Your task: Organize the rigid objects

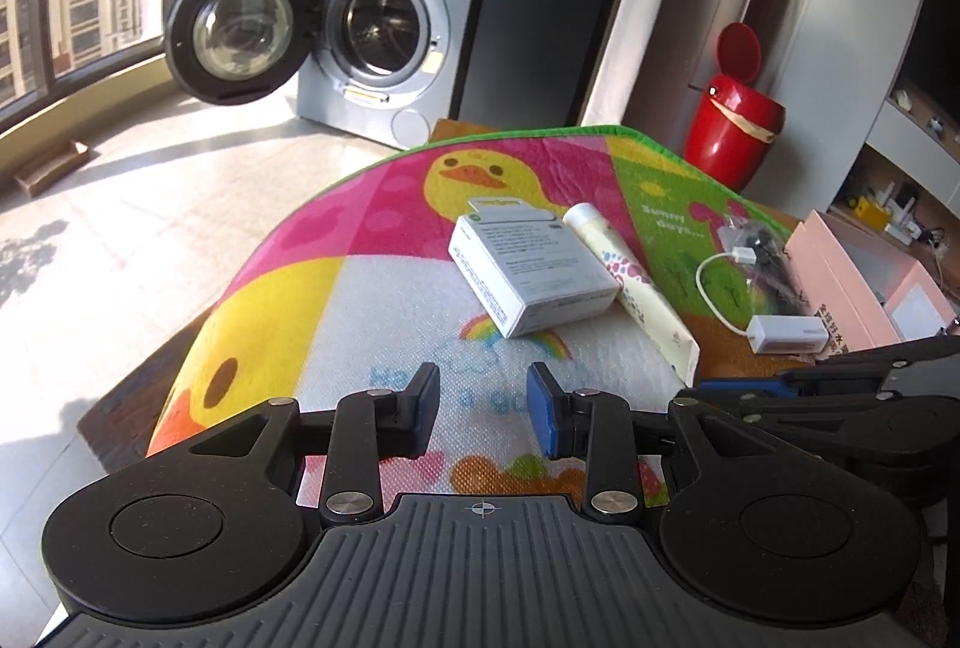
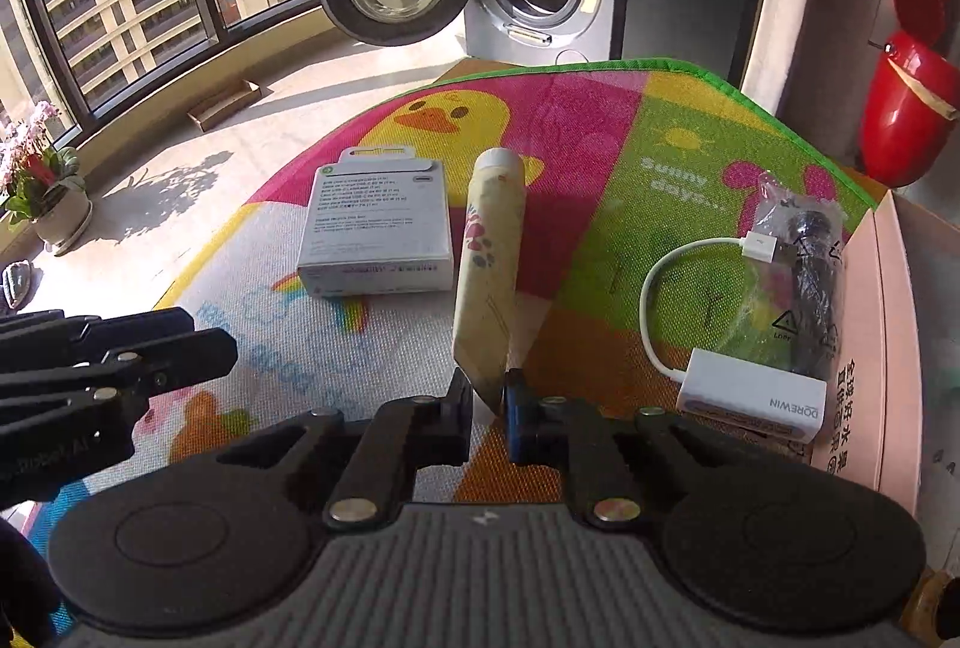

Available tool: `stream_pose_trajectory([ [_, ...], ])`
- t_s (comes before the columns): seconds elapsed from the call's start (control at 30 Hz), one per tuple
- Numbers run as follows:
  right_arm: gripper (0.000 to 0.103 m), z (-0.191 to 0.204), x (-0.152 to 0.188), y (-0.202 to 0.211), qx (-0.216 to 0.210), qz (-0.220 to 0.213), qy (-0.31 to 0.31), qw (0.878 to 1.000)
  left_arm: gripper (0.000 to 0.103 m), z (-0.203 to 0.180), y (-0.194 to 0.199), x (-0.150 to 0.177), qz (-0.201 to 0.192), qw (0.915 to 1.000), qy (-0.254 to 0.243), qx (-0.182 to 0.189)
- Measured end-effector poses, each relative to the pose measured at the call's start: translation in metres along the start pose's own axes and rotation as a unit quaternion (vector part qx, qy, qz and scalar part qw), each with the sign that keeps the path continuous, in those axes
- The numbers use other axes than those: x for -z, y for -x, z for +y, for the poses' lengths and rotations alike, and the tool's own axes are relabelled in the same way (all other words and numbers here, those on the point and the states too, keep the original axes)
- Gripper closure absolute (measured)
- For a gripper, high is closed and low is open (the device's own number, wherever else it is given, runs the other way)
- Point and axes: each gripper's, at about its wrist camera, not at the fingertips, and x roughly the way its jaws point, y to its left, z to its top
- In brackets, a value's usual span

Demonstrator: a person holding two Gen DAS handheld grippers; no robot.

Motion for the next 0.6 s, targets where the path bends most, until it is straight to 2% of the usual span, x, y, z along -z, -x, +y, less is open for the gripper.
stream_pose_trajectory([
  [0.13, 0.092, 0.003, 0.043, 0.033, -0.013, -0.02, 0.015, 1.0, 0.068, -0.007, -0.005, -0.002, -0.008, 0.9999, -0.011, 0.0],
  [0.23, 0.089, -0.001, 0.071, 0.053, -0.012, -0.044, 0.024, 0.999, 0.068, -0.018, -0.003, -0.007, -0.033, 0.9991, -0.018, 0.022],
  [0.3, 0.08, -0.006, 0.088, 0.063, -0.007, -0.063, 0.023, 0.998, 0.068, -0.028, -0.005, -0.014, -0.042, 0.9977, -0.024, 0.048],
  [0.37, 0.058, -0.01, 0.099, 0.07, 0.001, -0.075, 0.02, 0.997, 0.068, -0.04, -0.011, -0.022, -0.037, 0.9968, -0.024, 0.067],
  [0.43, 0.04, -0.011, 0.109, 0.074, 0.013, -0.082, 0.023, 0.996, 0.068, -0.049, -0.019, -0.03, -0.032, 0.9972, -0.018, 0.065],
  [0.6, 0.037, -0.016, 0.118, 0.077, 0.024, -0.101, 0.012, 0.995, 0.068, -0.065, -0.058, -0.047, 0.002, 0.9997, 0.009, 0.024],
])
